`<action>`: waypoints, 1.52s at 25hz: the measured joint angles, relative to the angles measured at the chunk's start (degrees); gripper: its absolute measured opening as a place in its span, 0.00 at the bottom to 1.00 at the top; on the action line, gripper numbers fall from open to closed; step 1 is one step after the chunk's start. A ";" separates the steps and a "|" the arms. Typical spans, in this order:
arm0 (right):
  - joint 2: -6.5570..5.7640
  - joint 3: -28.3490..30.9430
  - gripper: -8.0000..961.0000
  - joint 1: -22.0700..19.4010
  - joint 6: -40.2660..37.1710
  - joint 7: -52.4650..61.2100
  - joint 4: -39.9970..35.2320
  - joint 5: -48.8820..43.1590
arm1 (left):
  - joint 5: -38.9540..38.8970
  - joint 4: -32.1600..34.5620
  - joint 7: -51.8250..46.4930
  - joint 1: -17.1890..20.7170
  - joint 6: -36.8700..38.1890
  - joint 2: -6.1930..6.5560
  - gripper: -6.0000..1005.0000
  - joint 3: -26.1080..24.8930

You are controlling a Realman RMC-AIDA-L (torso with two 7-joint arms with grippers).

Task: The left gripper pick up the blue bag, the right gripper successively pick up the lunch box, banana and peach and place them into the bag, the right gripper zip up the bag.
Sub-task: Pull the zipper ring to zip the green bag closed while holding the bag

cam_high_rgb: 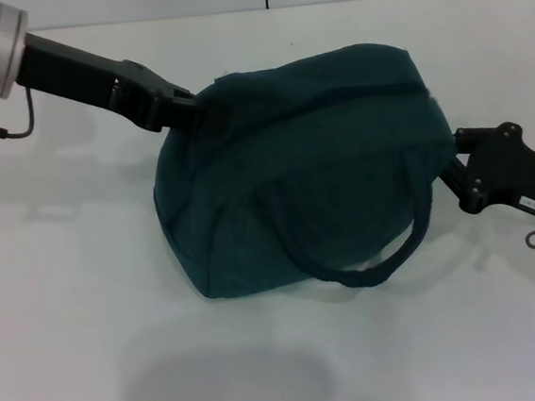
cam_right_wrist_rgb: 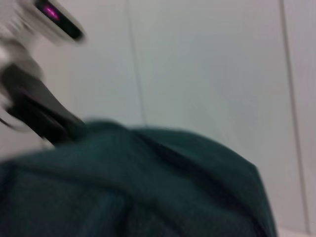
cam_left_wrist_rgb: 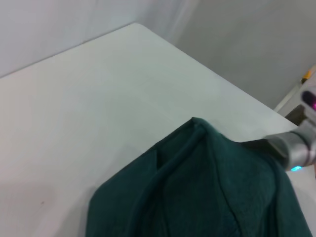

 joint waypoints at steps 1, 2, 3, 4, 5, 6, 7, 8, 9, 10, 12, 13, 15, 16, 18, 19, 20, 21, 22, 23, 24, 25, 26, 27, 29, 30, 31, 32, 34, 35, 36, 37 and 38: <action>-0.09 0.14 0.05 -0.53 -2.19 -0.17 -0.13 0.06 | 0.00 0.01 0.01 0.17 -0.11 0.00 0.07 -0.32; -0.16 0.39 0.05 -0.95 -3.59 -0.31 -0.21 0.19 | 0.01 0.02 0.01 0.28 -0.16 0.01 0.06 -0.67; -0.19 1.20 0.05 -1.46 -5.09 -0.66 -0.26 0.34 | 0.03 0.02 0.03 0.34 -0.19 0.04 0.06 -1.01; -0.18 2.63 0.05 -2.07 -6.11 -1.10 -0.28 0.52 | 0.05 0.00 0.05 0.40 -0.20 0.10 0.06 -1.27; -0.15 3.92 0.05 -2.31 -6.27 -1.35 -0.25 0.59 | 0.05 -0.04 0.07 0.44 -0.20 0.12 0.06 -1.34; -0.09 5.23 0.05 -2.60 -6.16 -1.60 -0.11 0.63 | 0.05 -0.10 0.08 0.48 -0.22 0.18 0.06 -1.38; -0.09 6.29 0.05 -2.69 -5.57 -1.74 0.03 0.63 | 0.03 -0.11 0.09 0.49 -0.24 0.25 0.06 -1.38; -0.10 6.71 0.05 -2.60 -4.51 -1.76 0.22 0.62 | 0.02 -0.12 0.09 0.49 -0.26 0.27 0.06 -1.38; -0.16 6.88 0.05 -2.44 -3.30 -1.78 0.29 0.62 | 0.01 -0.12 0.09 0.50 -0.27 0.28 0.07 -1.39; -0.19 6.81 0.05 -2.21 -1.73 -1.79 0.29 0.56 | -0.02 -0.12 0.10 0.49 -0.28 0.28 0.07 -1.39; -0.09 6.47 0.05 -1.62 1.98 -1.81 0.25 0.24 | -0.04 -0.20 0.10 0.44 -0.28 0.29 0.07 -1.40; 0.02 6.00 0.05 -1.22 3.87 -1.84 0.25 0.07 | -0.04 -0.22 0.10 0.38 -0.28 0.29 0.07 -1.41; 0.15 4.58 0.05 -0.38 7.10 -1.89 0.32 -0.06 | -0.04 -0.23 0.10 0.25 -0.28 0.25 0.08 -1.41; 0.16 4.07 0.05 -0.20 7.70 -1.89 0.33 -0.06 | -0.04 -0.24 0.10 0.22 -0.28 0.25 0.08 -1.41; 0.23 2.59 0.05 0.46 9.53 -1.82 0.34 -0.09 | -0.03 -0.25 0.09 0.20 -0.27 0.24 0.08 -1.42; 0.25 1.93 0.05 0.77 10.21 -1.73 0.34 -0.08 | -0.03 -0.26 0.08 0.22 -0.26 0.25 0.09 -1.41; 0.27 1.53 0.05 0.90 10.40 -1.67 0.35 -0.08 | -0.04 -0.26 0.08 0.26 -0.24 0.25 0.09 -1.42; 0.27 1.36 0.05 0.94 10.48 -1.63 0.34 -0.06 | -0.03 -0.27 0.08 0.28 -0.22 0.25 0.09 -1.42; 0.27 1.24 0.05 0.95 10.54 -1.59 0.31 -0.03 | -0.03 -0.28 0.09 0.31 -0.22 0.25 0.09 -1.42; 0.27 1.24 0.05 0.95 10.54 -1.59 0.31 -0.03 | -0.04 -0.28 0.10 0.34 -0.21 0.25 0.10 -1.42; 0.29 1.15 0.05 0.97 10.61 -1.52 0.26 0.05 | -0.03 -0.28 0.10 0.37 -0.21 0.25 0.10 -1.42; 0.32 1.14 0.05 0.97 10.56 -1.49 0.28 0.08 | -0.04 -0.29 0.10 0.40 -0.20 0.25 0.10 -1.42; 0.33 1.14 0.05 0.97 10.51 -1.48 0.29 0.09 | -0.04 -0.30 0.10 0.45 -0.20 0.26 0.10 -1.42; 0.33 1.13 0.05 0.95 10.17 -1.46 0.31 0.15 | -0.05 -0.30 0.10 0.47 -0.20 0.26 0.10 -1.42; 0.32 1.29 0.05 0.63 8.78 -1.42 0.31 0.29 | -0.14 -0.30 0.11 0.52 -0.22 0.18 0.11 -1.42; 0.27 1.39 0.05 0.37 7.82 -1.40 0.30 0.43 | -0.18 -0.31 0.11 0.52 -0.24 0.02 0.11 -1.41; 0.19 1.50 0.05 0.02 6.59 -1.38 0.25 0.62 | -0.20 -0.29 0.11 0.52 -0.24 -0.13 0.11 -1.42; -0.02 1.64 0.05 -0.89 4.17 -1.39 0.06 1.60 | -0.29 -0.20 0.11 0.53 -0.24 -0.38 0.11 -1.42; -0.20 1.77 0.05 -1.72 2.17 -1.58 -0.07 2.87 | -0.43 -0.03 0.30 0.60 -0.25 -0.81 0.12 -1.96; -0.27 2.06 0.05 -2.18 1.10 -1.70 -0.09 3.43 | -0.57 0.00 0.91 0.73 -0.26 -1.05 0.12 -2.57; -0.35 2.47 0.05 -2.66 -0.11 -1.84 -0.09 3.90 | -0.75 0.03 1.80 0.95 -0.27 -1.34 0.12 -3.30; -0.44 3.25 0.05 -3.16 -1.19 -1.93 -0.09 4.09 | -1.08 0.03 3.07 1.32 -0.29 -1.65 0.13 -4.08; -0.52 4.37 0.05 -3.82 -2.46 -2.08 -0.04 4.16 | -1.59 0.06 4.48 1.73 -0.33 -1.97 0.13 -4.76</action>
